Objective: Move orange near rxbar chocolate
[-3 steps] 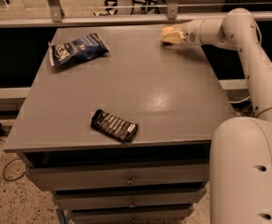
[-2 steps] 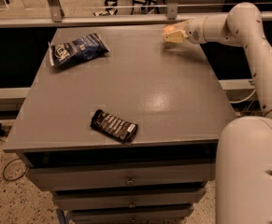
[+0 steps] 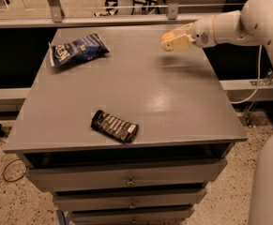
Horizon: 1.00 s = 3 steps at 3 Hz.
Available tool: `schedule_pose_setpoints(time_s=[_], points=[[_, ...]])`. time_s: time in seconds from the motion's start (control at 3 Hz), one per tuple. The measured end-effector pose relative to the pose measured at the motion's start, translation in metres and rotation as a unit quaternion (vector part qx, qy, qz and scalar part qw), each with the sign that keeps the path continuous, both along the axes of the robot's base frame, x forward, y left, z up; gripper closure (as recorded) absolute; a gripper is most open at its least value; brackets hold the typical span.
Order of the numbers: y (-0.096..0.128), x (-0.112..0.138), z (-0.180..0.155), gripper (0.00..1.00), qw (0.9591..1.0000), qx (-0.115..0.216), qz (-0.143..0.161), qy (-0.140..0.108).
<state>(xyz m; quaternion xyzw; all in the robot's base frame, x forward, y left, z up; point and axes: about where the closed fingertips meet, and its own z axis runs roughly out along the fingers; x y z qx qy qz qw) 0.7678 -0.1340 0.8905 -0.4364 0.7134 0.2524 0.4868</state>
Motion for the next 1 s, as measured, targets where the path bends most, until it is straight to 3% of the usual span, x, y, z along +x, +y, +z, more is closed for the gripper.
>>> schedule_pose_setpoints(time_s=[0.33,0.67,1.0], points=[[0.022,-0.059,0.006,1.0,0.9981,0.032,0.046,0.027],[0.036,-0.07,-0.013,1.0,0.9964,0.034,0.061,0.048],[0.036,-0.07,-0.013,1.0,0.9964,0.034,0.061,0.048]])
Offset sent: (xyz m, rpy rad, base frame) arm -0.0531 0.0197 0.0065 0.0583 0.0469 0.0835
